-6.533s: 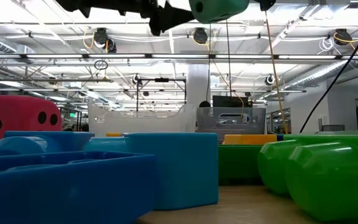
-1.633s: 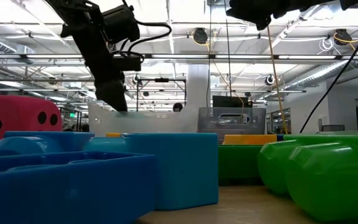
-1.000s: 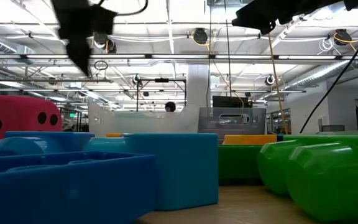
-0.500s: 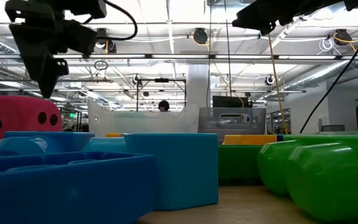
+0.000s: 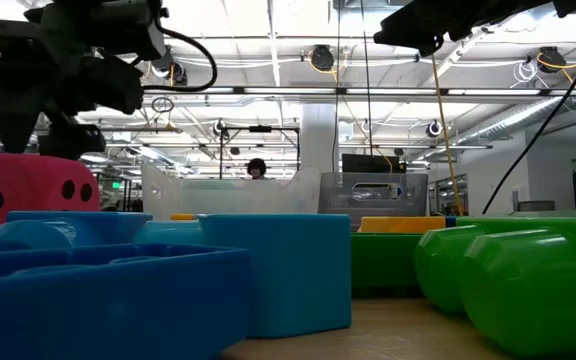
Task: Pick & Place Toys
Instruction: Put the red dice into the top transparent bin
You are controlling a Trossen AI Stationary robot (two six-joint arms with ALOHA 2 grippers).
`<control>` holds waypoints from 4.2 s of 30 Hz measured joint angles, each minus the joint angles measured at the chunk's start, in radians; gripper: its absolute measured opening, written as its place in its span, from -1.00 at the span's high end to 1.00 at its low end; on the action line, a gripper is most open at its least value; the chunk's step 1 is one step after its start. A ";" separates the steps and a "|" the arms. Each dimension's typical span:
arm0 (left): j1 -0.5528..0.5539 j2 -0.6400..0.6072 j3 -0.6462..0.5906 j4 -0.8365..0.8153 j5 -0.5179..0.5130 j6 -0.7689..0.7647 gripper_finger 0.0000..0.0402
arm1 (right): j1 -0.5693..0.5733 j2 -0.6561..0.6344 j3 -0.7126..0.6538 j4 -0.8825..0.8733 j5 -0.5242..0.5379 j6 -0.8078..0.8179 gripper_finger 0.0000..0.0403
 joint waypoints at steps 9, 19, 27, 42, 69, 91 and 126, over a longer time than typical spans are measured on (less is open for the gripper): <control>-0.024 -0.004 -0.059 0.176 0.014 -0.039 -0.73 | 0.000 0.000 0.000 -0.001 0.000 0.000 0.29; -0.025 -0.004 -0.062 0.180 -0.037 -0.067 0.07 | 0.000 0.000 0.000 -0.001 0.000 0.000 0.29; -0.052 -0.004 -0.061 0.169 -0.075 -0.094 0.24 | 0.000 0.000 0.000 -0.002 0.000 0.000 0.31; -0.132 -0.119 0.084 0.166 -0.168 -0.160 0.45 | 0.000 0.000 -0.001 -0.002 0.000 0.001 0.31; 0.142 0.105 0.335 0.461 -0.693 0.608 0.61 | 0.002 0.000 -0.001 -0.044 0.000 0.035 0.31; 0.333 0.241 0.233 0.636 -0.556 0.603 0.68 | 0.002 0.000 -0.001 -0.062 0.000 0.031 0.31; 0.324 0.227 0.132 0.757 -0.545 0.486 -0.71 | 0.002 0.000 -0.001 -0.061 0.000 0.027 0.31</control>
